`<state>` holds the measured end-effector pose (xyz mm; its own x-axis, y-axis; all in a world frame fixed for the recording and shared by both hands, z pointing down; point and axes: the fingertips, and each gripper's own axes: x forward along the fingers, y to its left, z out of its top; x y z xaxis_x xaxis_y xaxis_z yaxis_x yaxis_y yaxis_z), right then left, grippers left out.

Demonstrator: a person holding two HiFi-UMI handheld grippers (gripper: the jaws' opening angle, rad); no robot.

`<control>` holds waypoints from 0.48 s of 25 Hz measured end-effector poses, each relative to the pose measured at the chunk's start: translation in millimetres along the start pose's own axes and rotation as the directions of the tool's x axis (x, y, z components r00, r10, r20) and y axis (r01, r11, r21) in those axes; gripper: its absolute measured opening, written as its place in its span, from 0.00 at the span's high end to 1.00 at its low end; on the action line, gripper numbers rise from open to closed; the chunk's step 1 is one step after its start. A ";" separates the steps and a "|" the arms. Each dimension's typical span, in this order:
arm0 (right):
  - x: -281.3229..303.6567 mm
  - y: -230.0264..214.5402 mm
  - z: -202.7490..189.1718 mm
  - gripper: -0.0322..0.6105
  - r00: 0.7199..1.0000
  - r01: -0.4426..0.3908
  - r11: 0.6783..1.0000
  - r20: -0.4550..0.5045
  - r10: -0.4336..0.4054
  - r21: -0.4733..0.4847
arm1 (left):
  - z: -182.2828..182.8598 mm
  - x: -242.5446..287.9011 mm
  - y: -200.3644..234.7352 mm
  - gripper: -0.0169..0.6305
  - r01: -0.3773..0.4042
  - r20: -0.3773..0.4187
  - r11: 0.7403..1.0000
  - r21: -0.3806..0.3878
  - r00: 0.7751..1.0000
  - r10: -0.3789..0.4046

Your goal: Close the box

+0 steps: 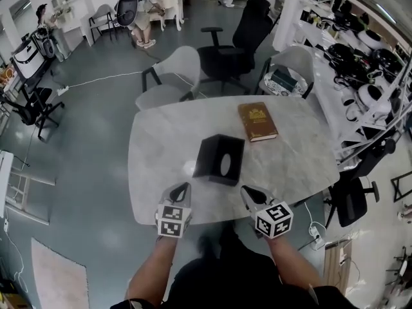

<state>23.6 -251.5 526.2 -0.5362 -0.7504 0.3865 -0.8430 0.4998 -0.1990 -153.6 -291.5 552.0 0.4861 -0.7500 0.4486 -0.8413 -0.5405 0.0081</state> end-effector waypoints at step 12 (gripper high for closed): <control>59.3 -42.1 -21.7 0.93 0.994 -0.030 1.000 -0.105 0.030 0.006 | -36.7 72.6 2.1 0.80 0.052 -0.136 0.998 0.018 0.989 -0.049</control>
<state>28.2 -307.8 577.1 -0.5540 -0.6852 0.4728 -0.8268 0.5194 -0.2160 -128.8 -333.2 617.4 0.4900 -0.6635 0.5653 -0.8104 -0.5856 0.0152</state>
